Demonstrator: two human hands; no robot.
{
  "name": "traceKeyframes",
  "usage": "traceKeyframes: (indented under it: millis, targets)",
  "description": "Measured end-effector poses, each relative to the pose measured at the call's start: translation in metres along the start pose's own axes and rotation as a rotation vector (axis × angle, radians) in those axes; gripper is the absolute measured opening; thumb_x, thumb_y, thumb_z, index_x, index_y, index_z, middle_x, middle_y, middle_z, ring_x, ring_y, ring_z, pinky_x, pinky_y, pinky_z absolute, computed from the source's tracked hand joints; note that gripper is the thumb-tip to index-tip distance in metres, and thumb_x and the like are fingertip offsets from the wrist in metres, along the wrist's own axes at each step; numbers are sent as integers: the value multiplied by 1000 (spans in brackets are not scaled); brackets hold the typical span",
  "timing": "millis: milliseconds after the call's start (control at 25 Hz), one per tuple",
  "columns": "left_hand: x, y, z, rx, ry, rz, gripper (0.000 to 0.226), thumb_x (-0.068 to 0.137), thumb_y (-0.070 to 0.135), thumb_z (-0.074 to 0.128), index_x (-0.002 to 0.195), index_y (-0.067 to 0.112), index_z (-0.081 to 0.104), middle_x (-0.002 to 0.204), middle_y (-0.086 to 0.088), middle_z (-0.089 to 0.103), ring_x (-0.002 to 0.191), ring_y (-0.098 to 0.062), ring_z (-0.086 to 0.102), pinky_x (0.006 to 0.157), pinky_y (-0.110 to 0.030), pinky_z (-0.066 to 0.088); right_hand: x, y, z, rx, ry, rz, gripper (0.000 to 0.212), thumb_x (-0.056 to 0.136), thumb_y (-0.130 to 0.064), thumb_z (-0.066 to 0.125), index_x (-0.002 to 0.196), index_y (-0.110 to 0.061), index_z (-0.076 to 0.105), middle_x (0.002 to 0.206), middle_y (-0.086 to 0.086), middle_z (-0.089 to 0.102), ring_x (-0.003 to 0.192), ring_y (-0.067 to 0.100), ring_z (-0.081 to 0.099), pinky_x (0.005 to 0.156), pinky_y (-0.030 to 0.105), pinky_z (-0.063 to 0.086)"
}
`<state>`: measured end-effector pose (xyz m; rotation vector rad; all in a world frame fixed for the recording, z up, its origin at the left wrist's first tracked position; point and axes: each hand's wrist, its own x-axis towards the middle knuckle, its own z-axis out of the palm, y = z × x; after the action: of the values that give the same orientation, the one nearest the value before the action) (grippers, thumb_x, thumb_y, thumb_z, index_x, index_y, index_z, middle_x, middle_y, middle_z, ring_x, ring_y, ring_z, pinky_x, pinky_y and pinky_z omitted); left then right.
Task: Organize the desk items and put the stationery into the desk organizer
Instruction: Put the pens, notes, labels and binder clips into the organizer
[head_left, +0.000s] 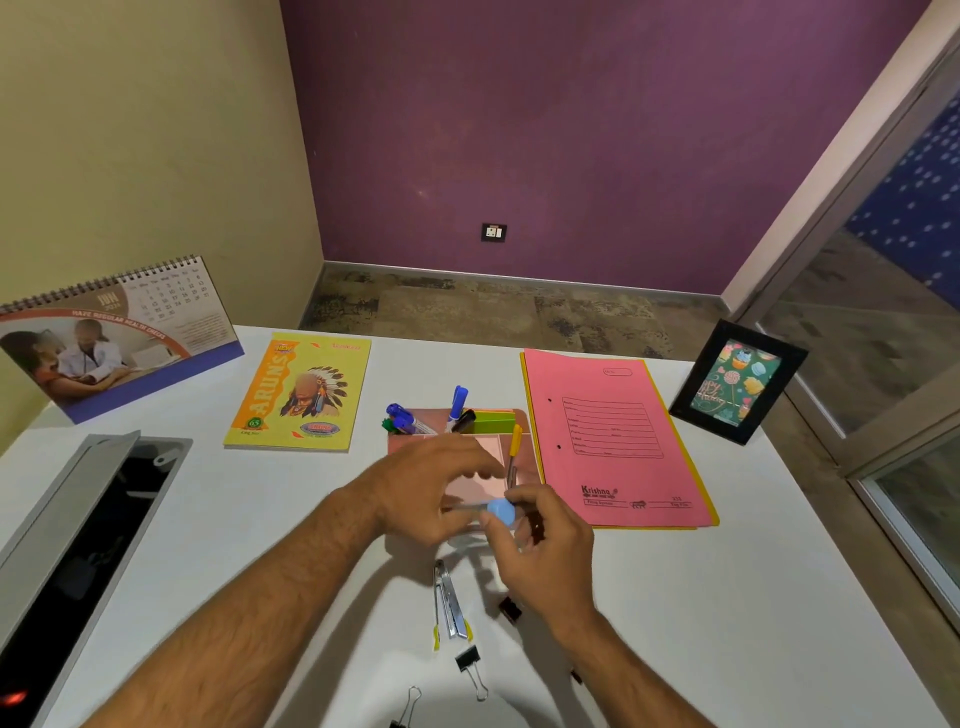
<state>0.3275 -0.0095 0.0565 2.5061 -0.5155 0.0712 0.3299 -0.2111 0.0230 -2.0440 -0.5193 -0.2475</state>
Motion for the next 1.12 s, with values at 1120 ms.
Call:
traceKeyframes:
  millis: [1120]
  targets:
    - [-36,-45,14,8,274,-600,39,71,26,85,107,28,68,107,6,68,99,-15,47,82,-30,39,-66,0,37,-563,-820,341,49,77,-57,59,103,-20,39,107,2,62,103,27,62,75,36,44]
